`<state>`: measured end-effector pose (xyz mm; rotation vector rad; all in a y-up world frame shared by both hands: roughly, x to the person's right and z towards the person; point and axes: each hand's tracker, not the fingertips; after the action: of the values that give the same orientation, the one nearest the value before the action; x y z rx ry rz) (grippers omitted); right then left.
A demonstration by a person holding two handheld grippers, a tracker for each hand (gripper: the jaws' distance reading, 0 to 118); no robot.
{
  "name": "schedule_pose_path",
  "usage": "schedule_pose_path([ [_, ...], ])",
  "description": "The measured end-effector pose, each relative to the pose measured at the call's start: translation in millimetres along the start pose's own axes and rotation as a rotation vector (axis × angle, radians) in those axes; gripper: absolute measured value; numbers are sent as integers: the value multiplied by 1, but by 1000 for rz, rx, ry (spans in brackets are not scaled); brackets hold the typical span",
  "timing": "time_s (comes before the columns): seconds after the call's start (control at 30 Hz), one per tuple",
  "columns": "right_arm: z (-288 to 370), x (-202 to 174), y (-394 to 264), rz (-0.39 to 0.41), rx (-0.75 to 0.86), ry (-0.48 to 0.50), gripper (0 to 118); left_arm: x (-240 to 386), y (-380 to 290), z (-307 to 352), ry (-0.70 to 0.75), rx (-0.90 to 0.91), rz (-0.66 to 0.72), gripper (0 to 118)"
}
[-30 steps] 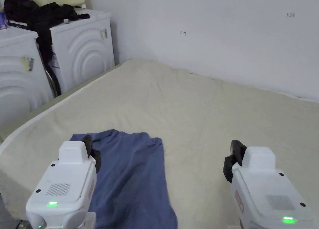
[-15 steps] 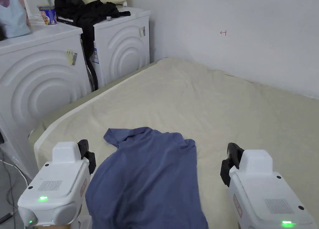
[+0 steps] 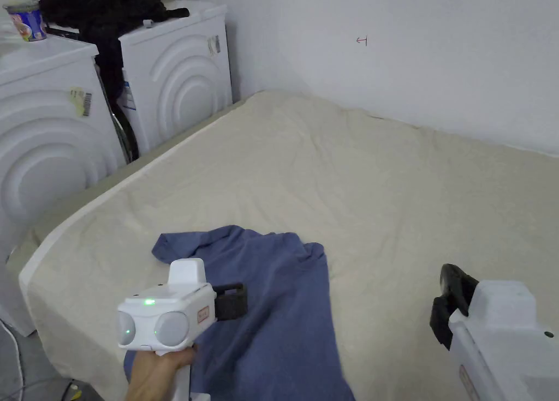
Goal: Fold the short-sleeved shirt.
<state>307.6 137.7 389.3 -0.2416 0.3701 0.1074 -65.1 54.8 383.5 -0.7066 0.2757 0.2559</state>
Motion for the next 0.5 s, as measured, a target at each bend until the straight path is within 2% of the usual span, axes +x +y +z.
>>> schedule_pose_path([
  [0.07,-2,11,-3,-6,-9,-23,1,11,-5,-22,-33,-60,-21,114],
  [0.27,-9,39,-15,-31,-43,-86,1,37,-27,-80,11,-223,-79,112],
  [0.3,-10,43,-18,-39,-49,-91,1,40,-31,-84,27,-246,-90,106],
  [0.33,-11,47,-20,-44,-58,-98,1,44,-35,-90,43,-279,-100,93],
  [0.37,-13,51,-23,-47,-65,-102,1,47,-39,-93,57,-293,-101,70],
  [0.43,-13,57,-26,-49,-75,-108,1,48,-44,-90,74,-228,-103,66],
  [0.47,-12,60,-28,-50,-78,-113,1,49,-42,-89,63,-235,-106,51],
  [0.5,-11,62,-29,-53,-79,-116,1,50,-42,-88,46,-229,-111,29],
])
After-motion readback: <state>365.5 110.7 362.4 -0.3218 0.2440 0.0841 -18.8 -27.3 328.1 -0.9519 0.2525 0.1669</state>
